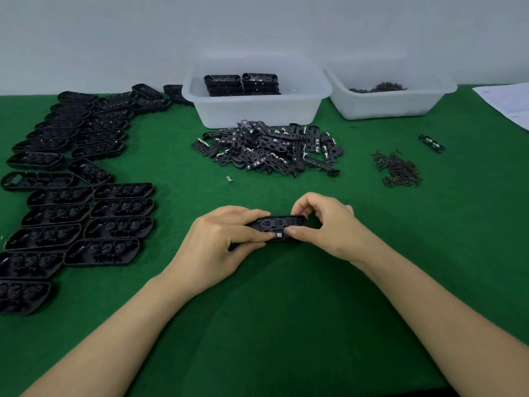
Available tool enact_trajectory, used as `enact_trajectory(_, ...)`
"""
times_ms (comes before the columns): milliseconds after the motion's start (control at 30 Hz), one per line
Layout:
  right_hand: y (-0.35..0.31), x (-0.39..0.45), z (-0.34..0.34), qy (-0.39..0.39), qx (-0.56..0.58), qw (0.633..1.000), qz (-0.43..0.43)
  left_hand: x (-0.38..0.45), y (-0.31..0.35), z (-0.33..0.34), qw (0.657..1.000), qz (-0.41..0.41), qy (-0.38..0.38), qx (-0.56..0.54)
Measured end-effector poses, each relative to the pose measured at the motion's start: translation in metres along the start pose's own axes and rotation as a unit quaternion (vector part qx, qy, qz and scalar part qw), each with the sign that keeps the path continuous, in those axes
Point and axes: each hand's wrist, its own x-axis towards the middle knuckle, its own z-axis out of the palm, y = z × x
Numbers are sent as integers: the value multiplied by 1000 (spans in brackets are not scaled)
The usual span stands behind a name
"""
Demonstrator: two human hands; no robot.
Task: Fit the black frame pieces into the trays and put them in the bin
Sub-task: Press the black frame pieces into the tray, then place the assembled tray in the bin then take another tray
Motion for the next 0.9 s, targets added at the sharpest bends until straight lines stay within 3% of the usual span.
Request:
enact_trajectory(233, -3, 5, 0, 14, -10, 1000, 1, 2, 2, -2, 999, -24, -4, -25)
enact_trajectory(400, 9, -6, 3, 37, -47, 992, -107, 2, 3, -3, 996, -66, -9, -56)
enact_trajectory(533, 3, -8, 9, 132, -186, 948, -221, 3, 2, -3, 996, -69, -2, -53)
enact_trajectory(633, -1, -9, 8, 146, -261, 920, -254, 3, 1, -4, 992, -91, 3, -83)
enact_trajectory(733, -3, -7, 3, 147, -261, 917, -262, 4, -6, -8, 962, -167, 17, -216)
enact_trajectory(900, -25, 30, -36, 162, -227, 919, -280, 3, -11, -13, 897, -230, 127, -356)
